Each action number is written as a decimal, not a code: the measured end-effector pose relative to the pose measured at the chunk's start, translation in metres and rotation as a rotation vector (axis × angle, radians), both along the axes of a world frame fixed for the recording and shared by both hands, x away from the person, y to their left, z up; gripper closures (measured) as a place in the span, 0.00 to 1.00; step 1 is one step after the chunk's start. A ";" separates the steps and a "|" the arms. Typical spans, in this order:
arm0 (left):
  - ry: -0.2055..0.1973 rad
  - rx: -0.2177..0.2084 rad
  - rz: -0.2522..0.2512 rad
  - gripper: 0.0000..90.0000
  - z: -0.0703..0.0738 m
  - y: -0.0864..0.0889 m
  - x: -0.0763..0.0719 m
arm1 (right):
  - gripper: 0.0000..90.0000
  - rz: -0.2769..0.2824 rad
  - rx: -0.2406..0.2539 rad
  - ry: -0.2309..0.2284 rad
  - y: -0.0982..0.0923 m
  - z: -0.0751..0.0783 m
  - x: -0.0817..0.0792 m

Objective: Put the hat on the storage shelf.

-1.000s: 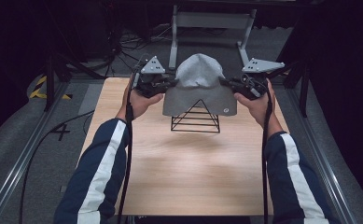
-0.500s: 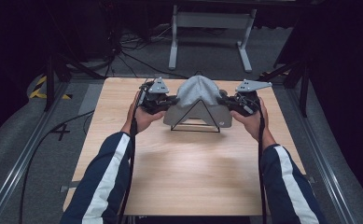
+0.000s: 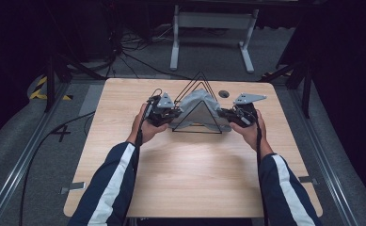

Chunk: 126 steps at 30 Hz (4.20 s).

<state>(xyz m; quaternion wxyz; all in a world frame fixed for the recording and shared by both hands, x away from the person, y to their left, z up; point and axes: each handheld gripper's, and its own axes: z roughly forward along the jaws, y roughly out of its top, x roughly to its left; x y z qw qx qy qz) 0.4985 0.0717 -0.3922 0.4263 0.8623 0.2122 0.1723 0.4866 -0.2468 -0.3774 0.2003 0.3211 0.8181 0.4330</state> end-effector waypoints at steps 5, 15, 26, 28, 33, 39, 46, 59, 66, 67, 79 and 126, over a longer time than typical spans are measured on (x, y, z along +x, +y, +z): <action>0.003 0.012 0.022 0.94 -0.011 0.003 0.003 | 0.95 -0.020 -0.004 0.008 0.000 -0.008 0.003; 0.000 0.031 0.033 0.94 -0.020 -0.002 0.002 | 0.95 -0.046 -0.045 0.004 0.004 -0.014 0.005; -0.015 0.018 0.055 0.92 -0.004 0.009 -0.008 | 0.93 -0.061 -0.058 -0.040 0.006 0.001 -0.006; -0.030 0.017 0.074 0.90 0.001 0.012 -0.011 | 0.93 -0.062 -0.066 -0.048 0.006 0.004 -0.008; -0.056 0.020 0.074 0.89 0.013 0.022 -0.019 | 0.87 -0.088 -0.063 -0.063 -0.003 0.013 -0.014; -0.075 0.046 0.057 0.88 0.024 0.033 -0.033 | 0.86 -0.077 -0.081 -0.063 -0.009 0.026 -0.023; -0.079 0.130 0.059 0.81 0.023 0.051 -0.050 | 0.83 -0.057 -0.141 -0.040 -0.014 0.031 -0.035; -0.050 0.195 0.088 0.52 0.018 0.093 -0.088 | 0.60 0.011 -0.218 0.012 -0.024 0.031 -0.065; -0.042 0.194 0.110 0.42 0.006 0.113 -0.112 | 0.54 0.010 -0.259 0.010 -0.030 0.021 -0.085; -0.035 0.213 0.113 0.41 0.003 0.115 -0.115 | 0.54 0.003 -0.265 0.005 -0.033 0.018 -0.088; 0.050 0.249 0.108 0.31 -0.035 0.145 -0.142 | 0.42 -0.063 -0.264 0.018 -0.073 -0.025 -0.126; 0.201 0.050 0.190 0.16 -0.090 0.171 -0.181 | 0.22 -0.242 -0.079 0.135 -0.126 -0.091 -0.164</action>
